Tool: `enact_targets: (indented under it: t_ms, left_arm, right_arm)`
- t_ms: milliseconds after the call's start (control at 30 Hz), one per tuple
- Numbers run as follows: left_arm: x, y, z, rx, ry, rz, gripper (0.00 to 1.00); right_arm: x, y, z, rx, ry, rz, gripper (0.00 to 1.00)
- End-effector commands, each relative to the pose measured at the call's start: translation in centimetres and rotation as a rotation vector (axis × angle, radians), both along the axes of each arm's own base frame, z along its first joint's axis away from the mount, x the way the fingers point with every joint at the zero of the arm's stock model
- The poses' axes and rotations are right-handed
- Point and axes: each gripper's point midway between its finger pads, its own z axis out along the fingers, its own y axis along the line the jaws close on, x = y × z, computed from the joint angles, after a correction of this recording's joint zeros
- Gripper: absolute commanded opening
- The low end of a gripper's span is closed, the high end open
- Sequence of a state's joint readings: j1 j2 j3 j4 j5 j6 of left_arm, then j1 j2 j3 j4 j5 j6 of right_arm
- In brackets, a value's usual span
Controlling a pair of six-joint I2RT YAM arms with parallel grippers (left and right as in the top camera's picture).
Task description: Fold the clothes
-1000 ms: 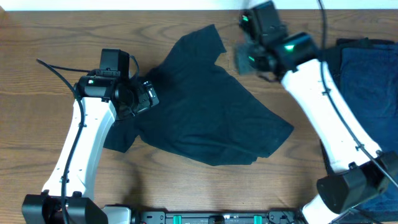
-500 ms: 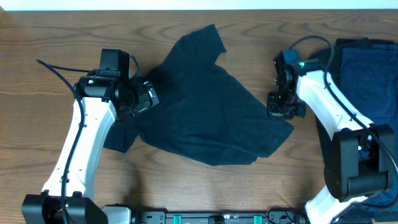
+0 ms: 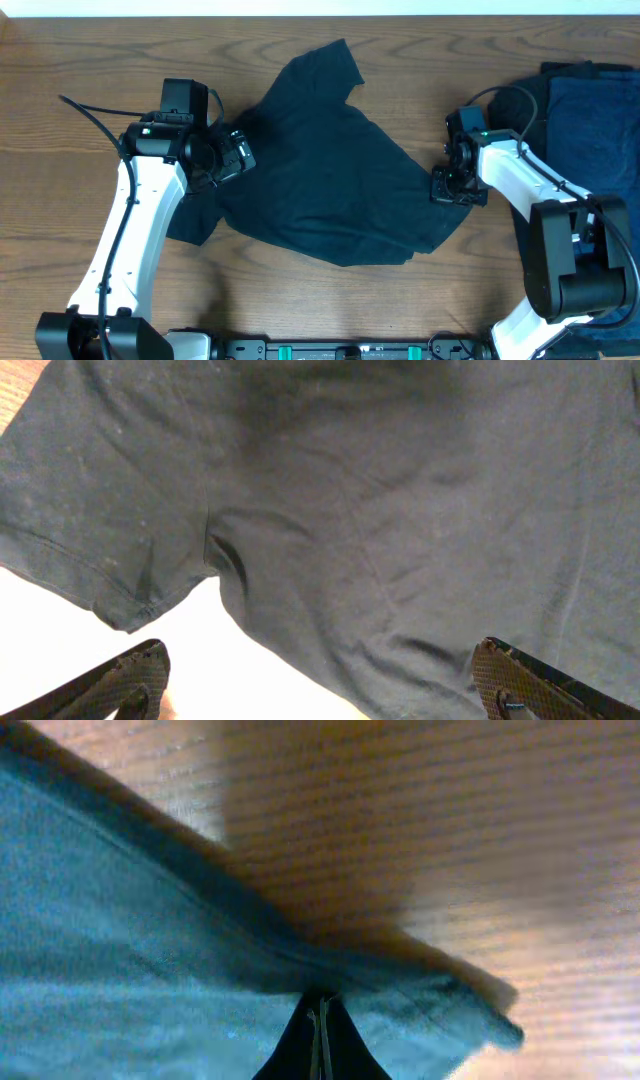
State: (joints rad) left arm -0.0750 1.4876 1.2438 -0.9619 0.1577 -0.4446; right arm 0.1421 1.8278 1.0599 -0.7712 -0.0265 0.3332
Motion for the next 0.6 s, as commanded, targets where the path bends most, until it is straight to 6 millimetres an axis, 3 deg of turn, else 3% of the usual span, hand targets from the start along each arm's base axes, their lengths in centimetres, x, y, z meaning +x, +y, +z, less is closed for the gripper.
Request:
enact_targets:
  t_ms: [0,167,400,567]
  left_arm:
    - [0.0,0.0,-0.2,0.003,0.009,-0.006,0.98]
    - [0.0,0.0,-0.2,0.003,0.009,-0.006,0.98]
    - [0.0,0.0,-0.2,0.003,0.009,-0.006,0.98]
    - [0.0,0.0,-0.2,0.003,0.009,-0.006,0.98]
  right_arm:
    - [-0.1,-0.2,-0.8,-0.003,-0.002,-0.02,0.01]
    - [0.6,-0.3,-2.3,-0.006,-0.013,-0.023,0.01]
    - [2.7,-2.0,-5.8,-0.033,-0.039,-0.054,0.01]
    - [5.8,-4.4,-7.3,-0.032,-0.104,-0.087,0.01]
